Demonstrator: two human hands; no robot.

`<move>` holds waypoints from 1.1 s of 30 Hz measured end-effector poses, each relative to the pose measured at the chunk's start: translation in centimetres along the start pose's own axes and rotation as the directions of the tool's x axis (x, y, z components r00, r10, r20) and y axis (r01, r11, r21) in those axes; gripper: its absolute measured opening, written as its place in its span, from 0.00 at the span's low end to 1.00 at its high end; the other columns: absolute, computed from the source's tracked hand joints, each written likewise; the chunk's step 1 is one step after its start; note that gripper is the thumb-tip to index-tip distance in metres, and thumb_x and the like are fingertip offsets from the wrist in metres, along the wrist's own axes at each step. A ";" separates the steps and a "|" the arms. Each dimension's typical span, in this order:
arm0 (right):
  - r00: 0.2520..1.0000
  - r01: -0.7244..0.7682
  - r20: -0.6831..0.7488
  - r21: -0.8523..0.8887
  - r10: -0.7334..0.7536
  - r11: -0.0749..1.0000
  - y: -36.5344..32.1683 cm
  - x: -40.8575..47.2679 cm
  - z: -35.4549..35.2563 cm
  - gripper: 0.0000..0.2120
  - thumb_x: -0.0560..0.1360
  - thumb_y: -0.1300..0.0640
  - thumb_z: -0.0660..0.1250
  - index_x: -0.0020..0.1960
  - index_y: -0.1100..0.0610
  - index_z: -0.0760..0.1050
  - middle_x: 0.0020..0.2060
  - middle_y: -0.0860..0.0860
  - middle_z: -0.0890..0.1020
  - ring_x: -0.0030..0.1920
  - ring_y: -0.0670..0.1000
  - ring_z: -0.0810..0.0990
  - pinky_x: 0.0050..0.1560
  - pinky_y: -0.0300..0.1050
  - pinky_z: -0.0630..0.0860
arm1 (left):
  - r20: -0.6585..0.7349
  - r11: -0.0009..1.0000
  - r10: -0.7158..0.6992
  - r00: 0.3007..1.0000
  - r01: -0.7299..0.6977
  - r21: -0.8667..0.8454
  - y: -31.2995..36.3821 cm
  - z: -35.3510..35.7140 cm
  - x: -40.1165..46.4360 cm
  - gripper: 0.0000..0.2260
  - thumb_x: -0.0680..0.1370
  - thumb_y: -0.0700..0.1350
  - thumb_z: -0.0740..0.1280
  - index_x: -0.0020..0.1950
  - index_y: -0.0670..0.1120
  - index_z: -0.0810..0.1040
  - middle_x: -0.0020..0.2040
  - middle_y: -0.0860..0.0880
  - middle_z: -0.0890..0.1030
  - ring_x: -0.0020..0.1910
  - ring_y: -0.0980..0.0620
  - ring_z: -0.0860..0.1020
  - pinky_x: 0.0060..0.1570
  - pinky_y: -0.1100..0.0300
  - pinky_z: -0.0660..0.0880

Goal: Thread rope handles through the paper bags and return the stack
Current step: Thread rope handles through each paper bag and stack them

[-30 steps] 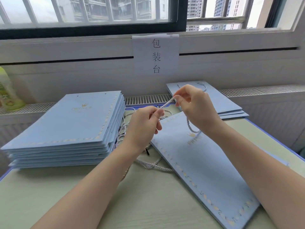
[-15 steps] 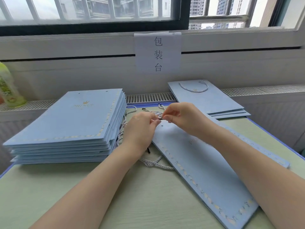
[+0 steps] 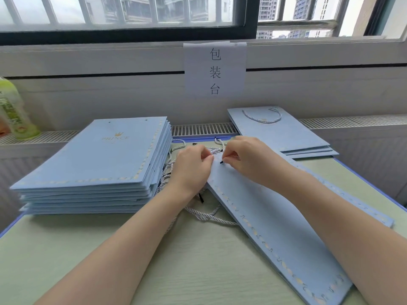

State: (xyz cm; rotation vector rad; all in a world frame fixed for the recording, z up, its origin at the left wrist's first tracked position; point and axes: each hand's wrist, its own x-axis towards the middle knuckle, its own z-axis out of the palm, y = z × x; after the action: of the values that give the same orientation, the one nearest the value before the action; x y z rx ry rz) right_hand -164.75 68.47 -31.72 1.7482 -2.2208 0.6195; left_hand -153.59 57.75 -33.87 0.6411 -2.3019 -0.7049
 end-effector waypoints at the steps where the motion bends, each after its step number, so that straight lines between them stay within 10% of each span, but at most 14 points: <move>1: 1.000 0.017 -0.020 -0.022 -0.017 1.000 -0.1 0.0 -0.1 0.07 0.76 0.60 0.64 0.49 0.60 0.80 0.41 0.50 0.74 0.42 0.50 0.70 0.42 0.36 0.60 | -0.009 0.998 -0.005 1.000 0.004 -0.055 0.2 -0.1 -0.1 0.05 0.78 0.40 0.64 0.46 0.41 0.78 0.42 0.48 0.78 0.47 0.49 0.76 0.47 0.57 0.71; 12: 0.994 -0.086 -0.017 0.465 0.106 0.881 -0.5 0.0 -1.6 0.03 0.72 0.62 0.70 0.43 0.57 0.83 0.34 0.46 0.82 0.34 0.39 0.77 0.39 0.31 0.72 | 0.040 0.853 -0.188 0.981 0.183 -0.488 1.3 -1.0 -0.2 0.09 0.79 0.42 0.63 0.40 0.41 0.77 0.33 0.49 0.76 0.32 0.54 0.71 0.36 0.61 0.68; 21: 0.992 -0.097 -0.013 0.542 0.123 0.835 -0.5 -0.1 -1.8 0.08 0.70 0.63 0.73 0.37 0.53 0.77 0.35 0.47 0.80 0.34 0.41 0.76 0.39 0.33 0.71 | 0.187 0.662 -0.165 0.968 0.249 -0.707 1.4 -1.6 0.0 0.14 0.79 0.42 0.60 0.37 0.41 0.78 0.30 0.48 0.76 0.30 0.52 0.73 0.32 0.61 0.68; 26: 0.993 -0.116 0.026 0.502 0.119 0.857 -0.1 0.1 -2.7 0.18 0.68 0.57 0.74 0.55 0.50 0.73 0.51 0.48 0.77 0.36 0.45 0.71 0.41 0.31 0.71 | 0.276 0.642 -0.138 0.951 0.298 -0.706 1.6 -2.2 0.2 0.11 0.74 0.40 0.58 0.35 0.44 0.78 0.30 0.48 0.76 0.31 0.51 0.73 0.30 0.62 0.69; 33: 0.994 -0.108 0.052 0.533 0.095 0.839 -1.0 -0.3 -2.9 0.10 0.67 0.61 0.76 0.44 0.55 0.76 0.24 0.39 0.71 0.27 0.37 0.70 0.31 0.28 0.65 | 0.519 0.652 -0.035 0.854 0.413 -0.636 1.3 -3.5 0.3 0.10 0.72 0.32 0.55 0.37 0.41 0.73 0.29 0.48 0.75 0.26 0.54 0.73 0.26 0.64 0.69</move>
State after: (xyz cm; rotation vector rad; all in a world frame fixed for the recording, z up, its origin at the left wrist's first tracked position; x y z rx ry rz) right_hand -163.94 69.88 -29.16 1.8783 -2.3146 1.3661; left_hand -151.75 57.41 -30.68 0.3907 -2.0474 -1.9760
